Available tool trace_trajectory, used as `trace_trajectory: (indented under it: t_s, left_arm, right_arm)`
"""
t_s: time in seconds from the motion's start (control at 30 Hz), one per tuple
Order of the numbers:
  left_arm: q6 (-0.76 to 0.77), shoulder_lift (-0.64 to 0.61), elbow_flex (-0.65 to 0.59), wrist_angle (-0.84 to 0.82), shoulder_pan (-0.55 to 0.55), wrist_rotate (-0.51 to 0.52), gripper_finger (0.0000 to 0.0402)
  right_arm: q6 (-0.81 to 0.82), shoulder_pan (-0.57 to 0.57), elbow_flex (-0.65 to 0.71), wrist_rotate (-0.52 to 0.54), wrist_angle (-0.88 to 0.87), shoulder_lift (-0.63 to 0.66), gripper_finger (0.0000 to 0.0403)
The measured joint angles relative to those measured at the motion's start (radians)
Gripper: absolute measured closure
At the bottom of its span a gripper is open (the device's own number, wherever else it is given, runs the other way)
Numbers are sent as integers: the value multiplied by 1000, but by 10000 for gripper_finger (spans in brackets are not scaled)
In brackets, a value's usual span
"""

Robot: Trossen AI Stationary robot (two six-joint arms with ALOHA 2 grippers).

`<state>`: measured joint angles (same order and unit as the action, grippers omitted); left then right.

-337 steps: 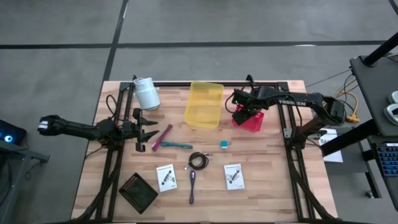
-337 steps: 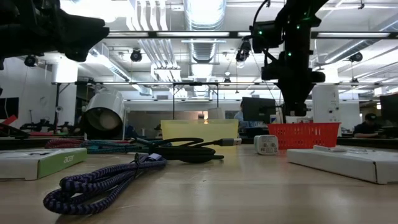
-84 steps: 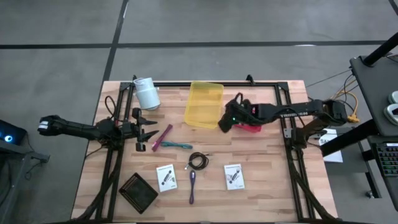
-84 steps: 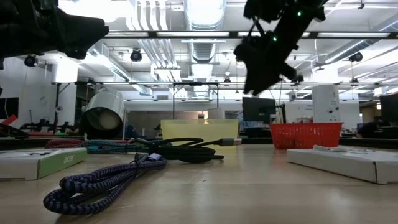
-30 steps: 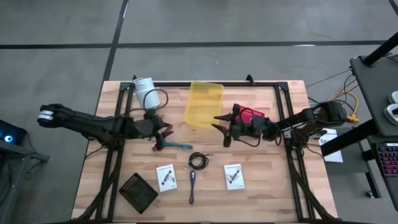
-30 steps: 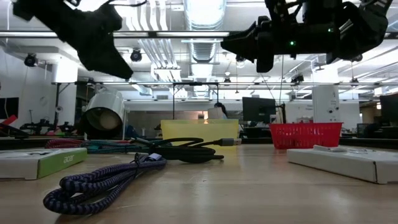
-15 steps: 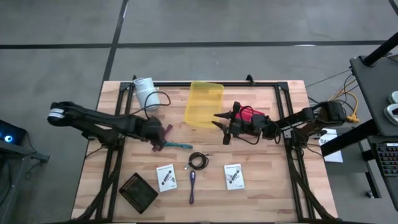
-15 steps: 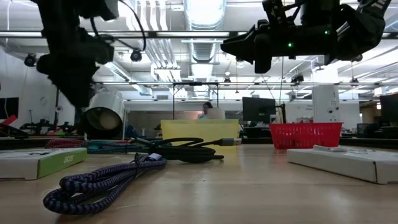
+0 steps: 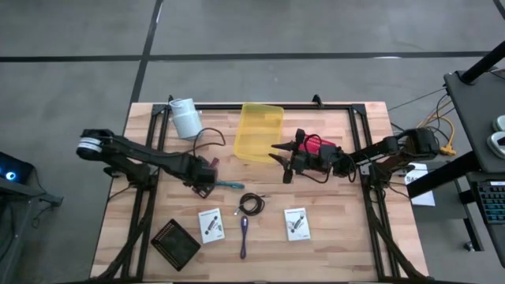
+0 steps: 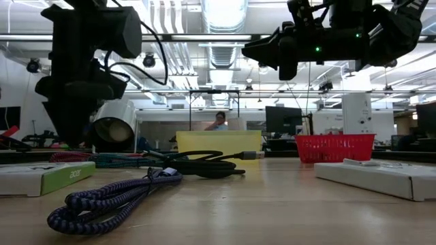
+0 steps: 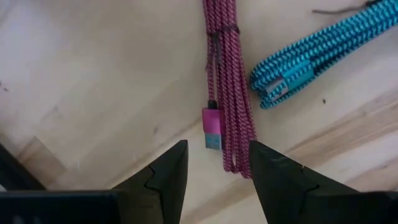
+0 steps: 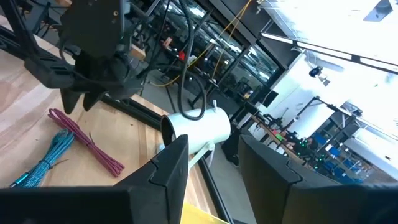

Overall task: Pick and place items into bin
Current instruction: Put the pink charger cable into the yellow bin

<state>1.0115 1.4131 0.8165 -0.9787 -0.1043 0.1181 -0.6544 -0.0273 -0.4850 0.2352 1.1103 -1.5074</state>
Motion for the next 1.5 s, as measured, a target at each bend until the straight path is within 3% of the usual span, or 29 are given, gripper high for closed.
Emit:
trace_trajectory:
  t_s: [0.43,0.83,1.0,1.23,1.5]
  left_arm:
    - [-5,21,-1,89,0,-39,249]
    - [-33,118,-3,79,0,-45,251]
    - [-82,158,2,77,0,-60,290]
    - [-133,156,5,79,0,-92,388]
    - [-105,50,22,-110,0,-94,396]
  right_arm:
    - [0,0,0,0,-6,0,280]
    - [0,0,0,0,-6,0,283]
    - [0,0,0,0,-6,0,284]
    - [0,0,1,0,-6,0,289]
    - [0,1,1,-2,-7,0,290]
